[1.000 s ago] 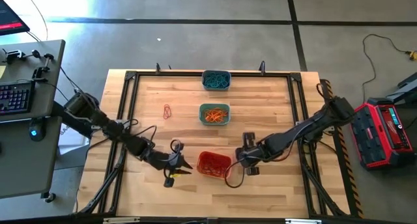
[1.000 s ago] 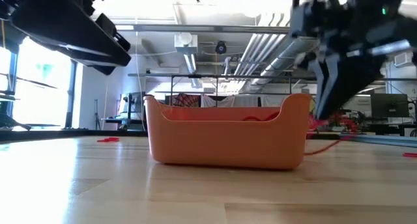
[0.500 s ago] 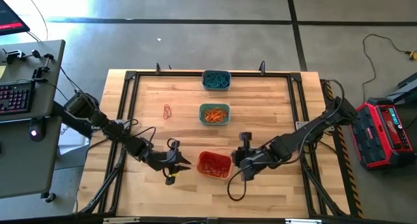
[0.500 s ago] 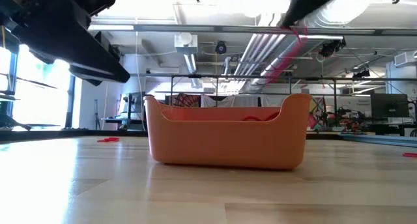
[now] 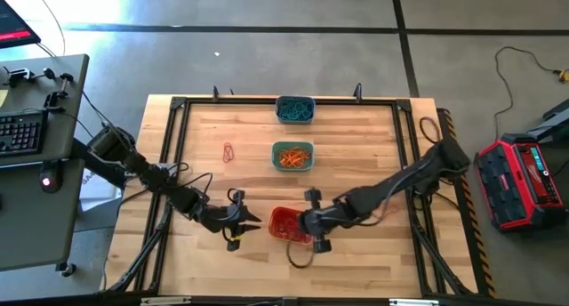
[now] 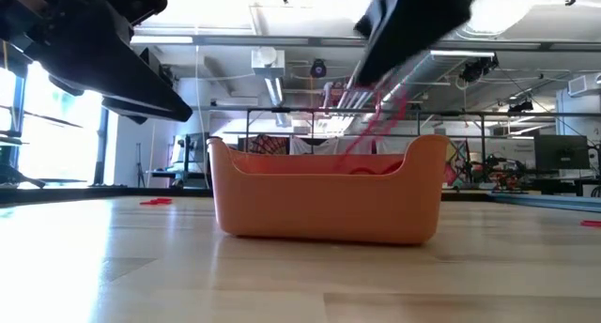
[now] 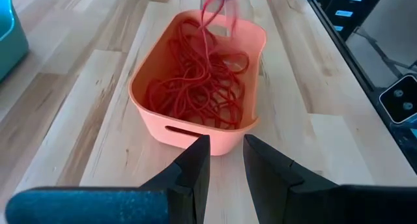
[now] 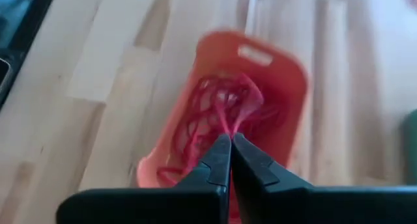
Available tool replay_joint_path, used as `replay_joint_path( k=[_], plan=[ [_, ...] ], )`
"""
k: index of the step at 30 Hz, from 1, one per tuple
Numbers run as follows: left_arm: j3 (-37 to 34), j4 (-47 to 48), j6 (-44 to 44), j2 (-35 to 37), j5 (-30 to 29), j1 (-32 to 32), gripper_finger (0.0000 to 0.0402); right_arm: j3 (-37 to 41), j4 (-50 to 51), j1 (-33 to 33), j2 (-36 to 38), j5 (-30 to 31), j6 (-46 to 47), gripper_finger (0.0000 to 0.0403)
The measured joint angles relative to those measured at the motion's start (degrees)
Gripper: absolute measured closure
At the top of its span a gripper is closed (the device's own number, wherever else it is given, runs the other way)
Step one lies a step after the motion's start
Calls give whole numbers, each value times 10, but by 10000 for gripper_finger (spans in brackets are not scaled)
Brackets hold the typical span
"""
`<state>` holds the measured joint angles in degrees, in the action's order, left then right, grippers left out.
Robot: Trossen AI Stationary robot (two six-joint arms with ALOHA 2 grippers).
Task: Sort rubber bands into baskets
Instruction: Put the red rubber band into the orange bin
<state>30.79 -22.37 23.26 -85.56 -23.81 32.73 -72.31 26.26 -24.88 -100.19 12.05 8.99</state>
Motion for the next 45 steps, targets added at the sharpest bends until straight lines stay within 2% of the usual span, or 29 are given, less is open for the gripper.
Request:
replay_joint_path(
  k=[3,6,13,24,27,32,38,41,45],
  plan=[
    [0,-1,-11,0,0,0,316,0,-2,23,-26,-62,4,403],
    [0,-5,-24,0,-1,-7,316,0,4,44,-39,-91,7,403],
    [0,-11,-25,0,-2,-24,316,0,51,84,-56,-90,31,403],
    [0,-10,-25,0,-3,-24,316,0,72,89,-61,-63,40,397],
    [0,-11,-23,0,-3,-24,316,0,70,80,-61,-66,37,373],
    [0,-14,1,0,-39,-31,316,0,66,65,-61,-66,30,303],
    [0,-9,17,0,-37,-65,317,-23,91,57,-61,-63,36,244],
    [1,5,21,9,-38,-91,322,-50,125,49,-61,-37,24,239],
    [1,56,22,32,-38,-131,325,-61,136,34,-60,77,25,262]
  ],
)
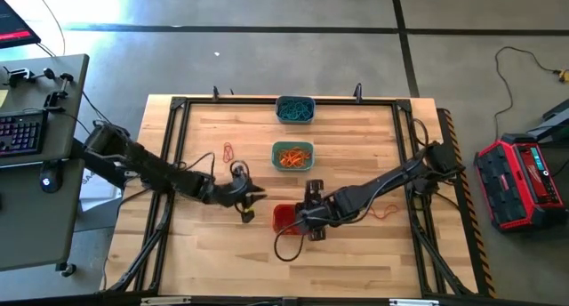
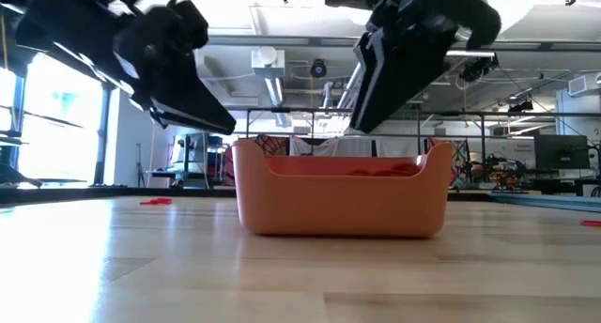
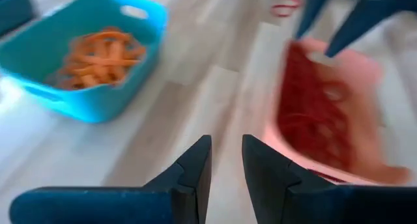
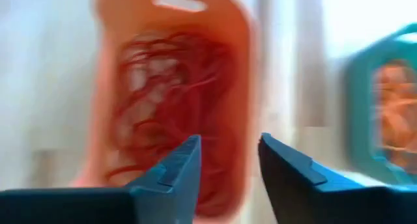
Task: Sort rubber bands into baskets
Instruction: Put the red rubber band into the orange bin
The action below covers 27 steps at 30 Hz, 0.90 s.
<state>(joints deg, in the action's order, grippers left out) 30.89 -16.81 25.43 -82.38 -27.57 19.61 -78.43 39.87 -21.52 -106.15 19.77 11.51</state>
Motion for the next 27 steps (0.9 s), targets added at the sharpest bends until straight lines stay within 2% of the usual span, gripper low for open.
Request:
replay_joint_path(
  k=[3,6,7,14,22,27],
  plan=[
    [0,40,-3,25,3,-29,326,11,-15,-12,0,53,-4,309],
    [0,76,-14,51,27,-55,326,21,-37,-19,0,68,-12,378],
    [0,85,-18,60,36,-62,326,25,-48,-21,0,68,-15,390],
    [0,206,-9,129,66,-115,326,90,-149,-18,55,75,-15,400],
    [11,448,137,165,90,-198,322,177,-209,-26,144,126,22,401],
    [10,494,183,156,82,-246,302,219,-209,-36,185,182,59,402]
  ],
)
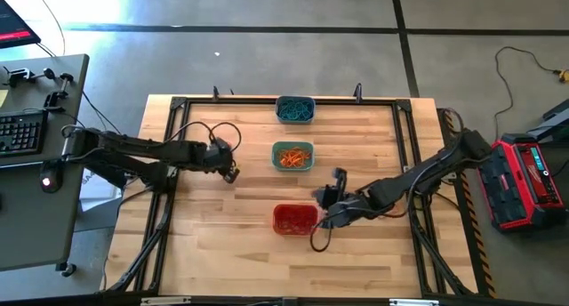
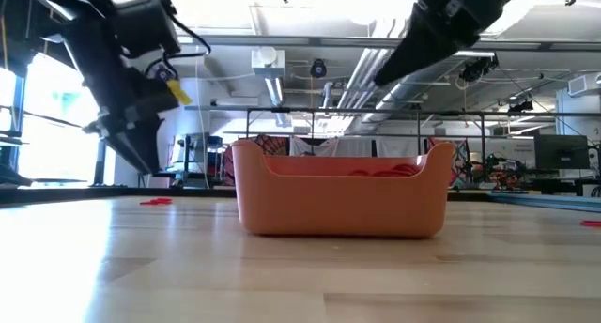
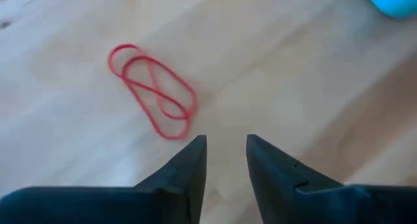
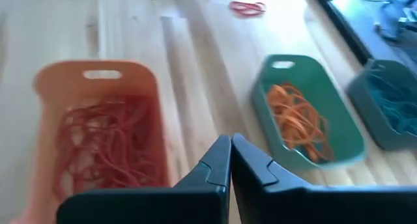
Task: Sort rubber bands into baskets
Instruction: Put the red rubber band into the orange bin
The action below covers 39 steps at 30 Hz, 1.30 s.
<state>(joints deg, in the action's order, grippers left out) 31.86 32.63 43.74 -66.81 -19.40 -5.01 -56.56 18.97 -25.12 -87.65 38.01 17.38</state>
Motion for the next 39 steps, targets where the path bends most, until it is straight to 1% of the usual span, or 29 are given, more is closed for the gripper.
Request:
replay_joint_path(
  k=[6,10,13,16,25,29,32,34,36,39],
  plan=[
    [-2,-7,5,-16,-7,-57,269,47,-2,-12,32,42,40,403],
    [-2,-19,2,-40,-8,-93,252,67,-4,-22,44,68,61,403],
    [-2,-53,-1,-64,-8,-115,244,73,-4,-30,45,82,62,403],
    [-2,-77,-13,-86,-6,-127,238,73,-5,-37,45,85,62,403],
    [-1,-86,-26,-146,-6,-157,233,73,-5,-42,45,95,62,403],
    [0,-99,-60,-160,-7,-162,233,73,-6,-42,45,97,64,403],
    [0,-102,-79,-161,-7,-165,241,73,-7,-42,45,97,64,403],
    [0,-103,-85,-161,-7,-165,256,73,-8,-42,45,97,63,403],
    [0,-105,-106,-161,-6,-164,281,73,-16,-42,45,93,54,403],
    [0,-107,-131,-161,-5,-164,331,73,-31,-37,45,84,44,403]
  ],
)
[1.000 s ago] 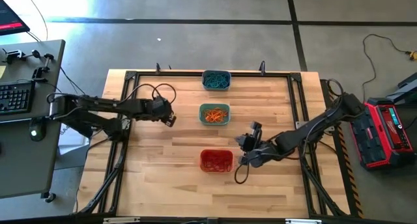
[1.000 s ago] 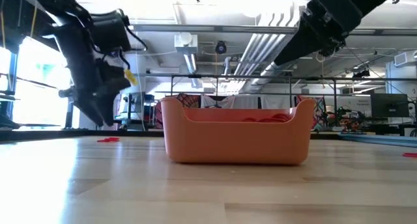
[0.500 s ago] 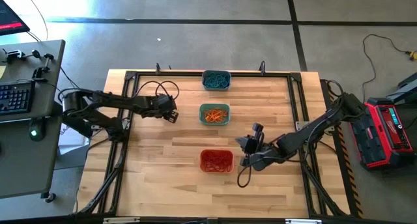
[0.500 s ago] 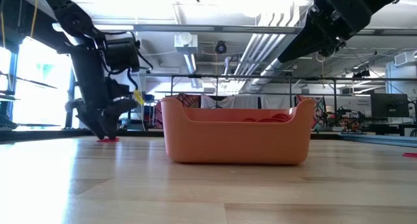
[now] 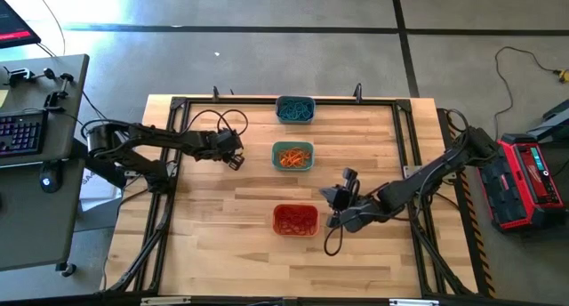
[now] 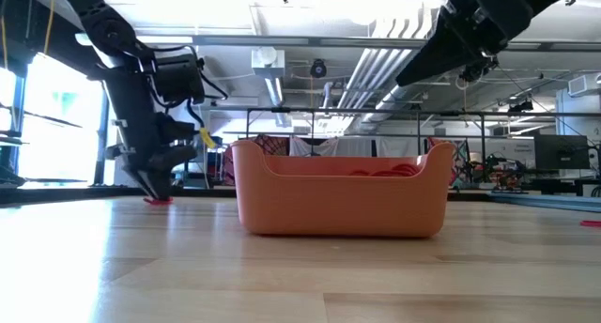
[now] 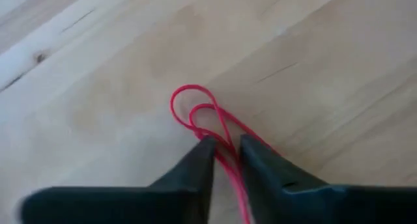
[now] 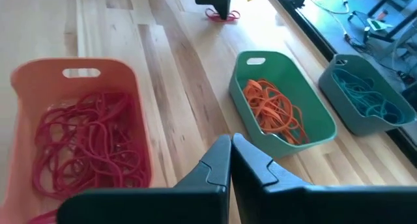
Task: Sort rubber bands into baskets
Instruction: Put the red rubber band into the orange bin
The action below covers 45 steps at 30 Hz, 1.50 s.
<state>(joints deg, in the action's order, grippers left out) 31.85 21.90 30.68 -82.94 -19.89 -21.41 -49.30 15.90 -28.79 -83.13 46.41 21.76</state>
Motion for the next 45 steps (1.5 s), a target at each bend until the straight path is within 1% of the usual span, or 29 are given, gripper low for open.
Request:
replay_joint_path(
  k=[3,5,7,11,14,25,30,35,39,45],
  plan=[
    [-1,-6,-21,0,-8,0,384,0,-10,6,0,-11,-2,403],
    [-2,-14,-35,-1,-22,8,395,1,-26,11,0,-15,-4,403],
    [-2,-19,-52,-2,-30,13,394,13,-72,19,0,-29,-21,403],
    [-3,-20,-58,-2,-47,25,400,50,-166,40,0,-69,-43,403],
    [-3,-17,-68,-1,-57,34,401,73,-205,49,0,-76,-54,403],
    [-3,-25,-62,13,-63,71,401,75,-209,57,0,-61,-57,403],
    [-3,-28,-53,42,-62,107,401,75,-209,57,0,-59,-56,403],
    [2,-24,-37,81,-64,157,401,75,-209,57,0,-61,-56,403],
    [39,9,-24,93,-80,206,401,75,-209,59,0,-71,-57,403],
    [120,55,-41,78,-82,272,401,75,-209,66,0,-79,-61,403]
  ],
)
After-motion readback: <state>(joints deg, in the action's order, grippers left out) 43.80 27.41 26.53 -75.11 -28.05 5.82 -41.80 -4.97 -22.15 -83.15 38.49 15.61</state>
